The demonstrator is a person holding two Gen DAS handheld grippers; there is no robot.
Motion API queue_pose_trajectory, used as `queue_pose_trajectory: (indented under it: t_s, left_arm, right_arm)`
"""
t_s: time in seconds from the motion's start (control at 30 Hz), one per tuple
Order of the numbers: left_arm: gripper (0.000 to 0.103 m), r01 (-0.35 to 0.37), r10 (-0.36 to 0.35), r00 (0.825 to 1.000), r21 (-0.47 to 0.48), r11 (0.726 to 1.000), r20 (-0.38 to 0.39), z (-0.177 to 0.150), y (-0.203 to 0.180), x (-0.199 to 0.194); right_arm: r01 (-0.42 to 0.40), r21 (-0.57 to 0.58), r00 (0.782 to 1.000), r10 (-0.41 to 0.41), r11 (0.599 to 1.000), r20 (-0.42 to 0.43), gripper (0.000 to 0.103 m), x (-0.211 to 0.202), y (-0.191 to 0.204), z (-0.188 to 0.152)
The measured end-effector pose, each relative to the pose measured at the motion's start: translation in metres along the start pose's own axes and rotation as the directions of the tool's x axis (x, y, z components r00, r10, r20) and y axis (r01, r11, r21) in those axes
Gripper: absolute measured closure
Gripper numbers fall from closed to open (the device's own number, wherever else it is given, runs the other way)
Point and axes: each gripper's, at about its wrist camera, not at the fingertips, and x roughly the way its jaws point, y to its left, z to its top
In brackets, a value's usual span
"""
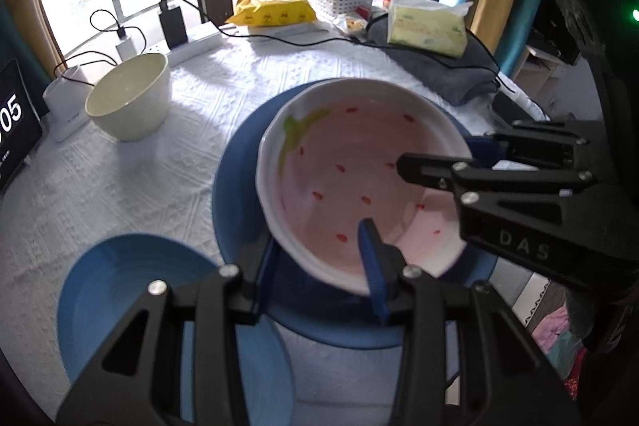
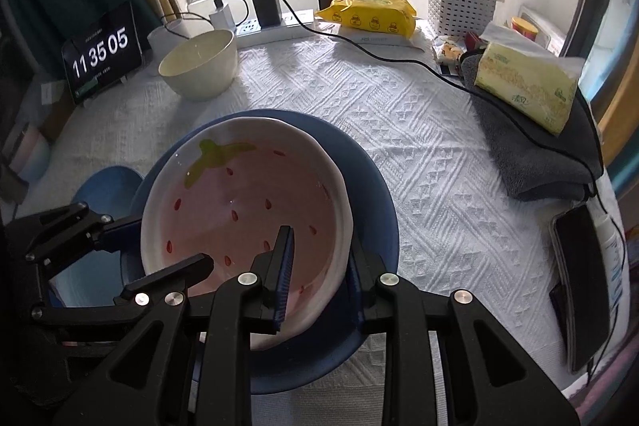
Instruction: Organize plates and bowls
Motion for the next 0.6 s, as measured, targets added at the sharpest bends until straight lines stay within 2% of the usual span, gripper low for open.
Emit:
queue_pose_trajectory:
  t_s: [0.37, 0.5, 0.57, 0.6]
  left_arm:
    - [0.062, 0.016, -0.016, 1.0, -0.023, 1.0, -0.006, -0.003, 0.004, -0.006]
    - [0.062, 0.0, 0.0, 1.0, -0.03, 1.0, 0.005, -0.004, 0.008, -0.011]
    - [0.061, 0.0, 0.001, 0.999, -0.033, 0.999, 0.038, -0.003, 0.01, -0.018]
    - [0.06, -0.008, 0.009, 0.999, -0.034, 0.999, 0.041, -0.002, 0.011, -0.021]
  right_arm:
    - [-0.028, -0.016, 0.999, 0.028, 0.999, -0.027, 0.076, 0.0, -0.001, 0.003]
    - [-0.033, -0.013, 0.999, 0.032, 0.999, -0.025, 0.075, -0.003, 0.001, 0.004]
    - [-0.04, -0.012, 0.999, 0.04, 0.999, -0.023, 0.068, -0.004, 0.001, 0.004]
    - [-0.037, -0.018, 0.999, 0.037, 0.999, -0.008, 0.057, -0.007, 0.003, 0.004]
